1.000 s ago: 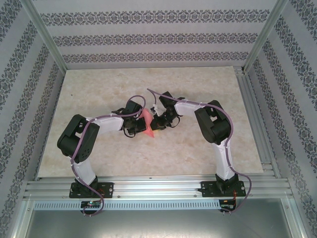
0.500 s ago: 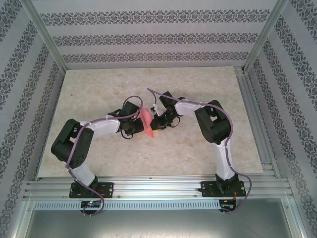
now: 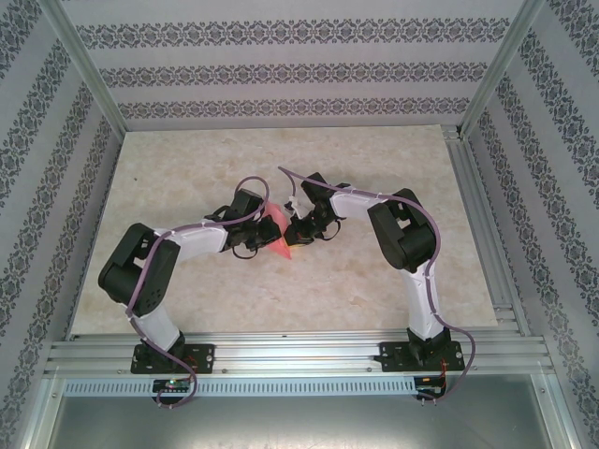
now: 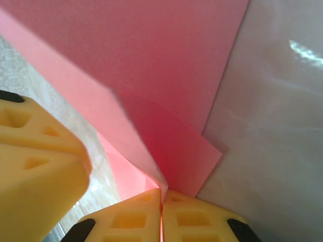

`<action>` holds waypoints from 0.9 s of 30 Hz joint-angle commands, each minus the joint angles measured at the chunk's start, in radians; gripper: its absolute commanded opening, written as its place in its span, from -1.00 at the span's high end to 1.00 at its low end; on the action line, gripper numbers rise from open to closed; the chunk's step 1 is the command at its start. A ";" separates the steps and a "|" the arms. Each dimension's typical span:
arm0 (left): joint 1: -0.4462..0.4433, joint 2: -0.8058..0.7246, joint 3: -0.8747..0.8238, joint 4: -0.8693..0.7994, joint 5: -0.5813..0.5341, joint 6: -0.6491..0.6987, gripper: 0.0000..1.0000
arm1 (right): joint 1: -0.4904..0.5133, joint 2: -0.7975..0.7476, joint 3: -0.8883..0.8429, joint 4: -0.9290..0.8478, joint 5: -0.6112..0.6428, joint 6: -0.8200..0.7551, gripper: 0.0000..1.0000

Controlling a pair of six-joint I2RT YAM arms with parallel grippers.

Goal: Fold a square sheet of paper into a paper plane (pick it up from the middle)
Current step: Fourth fold the wing at the center of the table.

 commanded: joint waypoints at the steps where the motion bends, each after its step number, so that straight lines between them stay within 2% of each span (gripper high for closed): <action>1: 0.000 0.026 0.004 0.101 0.035 -0.042 0.73 | -0.016 0.030 -0.001 0.019 0.040 -0.004 0.83; 12: 0.000 0.097 0.010 0.137 0.037 -0.065 0.72 | -0.018 0.032 0.009 0.003 0.041 -0.016 0.83; 27: 0.002 0.146 0.018 0.037 -0.084 -0.072 0.75 | -0.020 0.035 0.019 0.002 0.027 -0.018 0.81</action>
